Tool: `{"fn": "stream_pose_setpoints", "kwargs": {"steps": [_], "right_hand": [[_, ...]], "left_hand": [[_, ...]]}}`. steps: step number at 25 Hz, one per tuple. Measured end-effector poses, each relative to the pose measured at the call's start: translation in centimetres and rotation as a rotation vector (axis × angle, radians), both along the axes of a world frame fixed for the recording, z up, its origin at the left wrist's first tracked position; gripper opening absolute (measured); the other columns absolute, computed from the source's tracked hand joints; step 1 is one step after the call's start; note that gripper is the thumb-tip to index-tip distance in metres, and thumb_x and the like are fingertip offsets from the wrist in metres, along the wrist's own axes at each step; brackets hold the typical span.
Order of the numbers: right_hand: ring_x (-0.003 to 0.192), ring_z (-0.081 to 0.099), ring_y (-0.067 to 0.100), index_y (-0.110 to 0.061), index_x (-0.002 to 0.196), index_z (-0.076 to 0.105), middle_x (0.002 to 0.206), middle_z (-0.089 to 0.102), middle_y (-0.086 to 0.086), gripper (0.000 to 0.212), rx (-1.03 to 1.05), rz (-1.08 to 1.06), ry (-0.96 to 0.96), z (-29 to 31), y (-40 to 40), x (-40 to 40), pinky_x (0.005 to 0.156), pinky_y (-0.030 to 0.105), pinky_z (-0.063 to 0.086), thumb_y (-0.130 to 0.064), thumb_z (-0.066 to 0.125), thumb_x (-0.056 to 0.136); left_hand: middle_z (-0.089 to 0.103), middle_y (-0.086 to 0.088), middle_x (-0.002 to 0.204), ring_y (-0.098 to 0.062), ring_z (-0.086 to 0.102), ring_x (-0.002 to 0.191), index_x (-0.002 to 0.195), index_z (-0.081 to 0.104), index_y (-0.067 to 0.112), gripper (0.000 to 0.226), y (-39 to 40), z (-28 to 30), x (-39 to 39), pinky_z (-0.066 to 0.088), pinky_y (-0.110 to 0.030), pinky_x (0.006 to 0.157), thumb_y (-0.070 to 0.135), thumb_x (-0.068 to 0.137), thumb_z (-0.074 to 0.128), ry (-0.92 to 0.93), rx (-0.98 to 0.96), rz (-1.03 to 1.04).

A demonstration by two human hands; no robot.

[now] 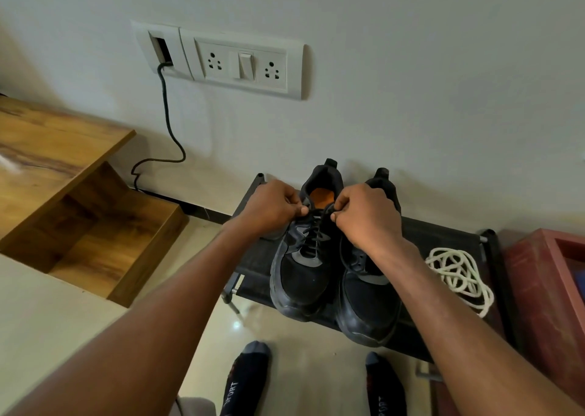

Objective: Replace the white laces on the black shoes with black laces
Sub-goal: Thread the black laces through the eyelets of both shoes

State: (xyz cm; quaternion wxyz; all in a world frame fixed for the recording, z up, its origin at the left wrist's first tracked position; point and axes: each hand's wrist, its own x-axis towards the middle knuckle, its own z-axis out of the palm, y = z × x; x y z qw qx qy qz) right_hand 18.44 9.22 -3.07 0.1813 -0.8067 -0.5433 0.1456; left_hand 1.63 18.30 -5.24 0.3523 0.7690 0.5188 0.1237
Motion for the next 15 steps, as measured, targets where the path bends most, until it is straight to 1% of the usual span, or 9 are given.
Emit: {"fn": "stream_pose_setpoints", "kwargs": {"steps": [2, 4, 6, 10, 12, 13, 15], "right_hand": [[0.085, 0.07, 0.022, -0.029, 0.099, 0.076, 0.096, 0.074, -0.002, 0.011, -0.001, -0.014, 0.009, 0.05, 0.09, 0.27, 0.078, 0.039, 0.062, -0.022, 0.079, 0.091], [0.083, 0.071, 0.019, -0.03, 0.099, 0.076, 0.093, 0.074, -0.004, 0.012, 0.005, -0.004, 0.03, 0.09, 0.09, 0.52, 0.076, 0.037, 0.062, -0.021, 0.078, 0.091], [0.08, 0.07, 0.018, -0.029, 0.097, 0.077, 0.091, 0.074, -0.003, 0.01, 0.001, 0.02, 0.022, 0.2, 0.0, 0.55, 0.074, 0.037, 0.062, -0.02, 0.075, 0.093], [0.074, 0.068, 0.019, -0.026, 0.094, 0.079, 0.085, 0.072, -0.002, 0.013, -0.043, 0.067, -0.034, 0.3, -0.13, 0.52, 0.072, 0.037, 0.062, -0.021, 0.068, 0.098], [0.075, 0.068, 0.019, -0.026, 0.097, 0.079, 0.085, 0.072, -0.001, 0.014, -0.045, 0.075, -0.03, 0.37, -0.23, 0.62, 0.072, 0.038, 0.061, -0.023, 0.065, 0.099], [0.074, 0.067, 0.019, -0.026, 0.098, 0.079, 0.085, 0.072, -0.001, 0.015, -0.044, 0.072, -0.032, 0.44, -0.26, 0.65, 0.07, 0.035, 0.06, -0.024, 0.064, 0.1], [0.071, 0.065, 0.017, -0.026, 0.099, 0.079, 0.084, 0.071, -0.002, 0.017, -0.043, 0.048, -0.053, 0.65, -0.36, 0.6, 0.062, 0.029, 0.051, -0.024, 0.062, 0.1]], "left_hand": [[0.067, 0.002, 0.07, -0.01, 0.058, 0.067, 0.078, 0.071, 0.013, 0.022, 0.2, 0.09, -0.33, 0.042, -0.026, 0.061, 0.028, 0.09, 0.08, 0.002, 0.006, -0.005], [0.071, -0.004, 0.076, -0.011, 0.057, 0.068, 0.082, 0.073, 0.01, 0.021, 0.37, 0.18, -0.81, 0.042, -0.026, 0.062, 0.028, 0.092, 0.079, -0.003, 0.019, -0.022], [0.07, -0.007, 0.076, -0.012, 0.055, 0.066, 0.08, 0.071, 0.011, 0.025, 0.29, 0.15, -1.07, 0.042, -0.028, 0.062, 0.031, 0.094, 0.076, 0.018, 0.026, -0.058], [0.055, 0.002, 0.066, -0.013, 0.048, 0.062, 0.069, 0.056, 0.019, 0.037, 0.26, -0.42, -1.07, 0.037, -0.029, 0.059, 0.036, 0.099, 0.069, 0.117, 0.05, -0.109], [0.054, 0.003, 0.065, -0.015, 0.048, 0.063, 0.07, 0.056, 0.019, 0.037, 0.38, -0.47, -0.95, 0.036, -0.029, 0.058, 0.037, 0.1, 0.068, 0.133, 0.063, -0.121], [0.054, 0.002, 0.065, -0.015, 0.049, 0.063, 0.07, 0.057, 0.019, 0.036, 0.43, -0.42, -0.93, 0.035, -0.029, 0.058, 0.037, 0.1, 0.068, 0.139, 0.077, -0.122], [0.056, 0.002, 0.066, -0.015, 0.051, 0.064, 0.074, 0.061, 0.015, 0.032, 0.43, -0.31, -0.9, 0.036, -0.029, 0.057, 0.034, 0.098, 0.07, 0.15, 0.115, -0.107]]}}
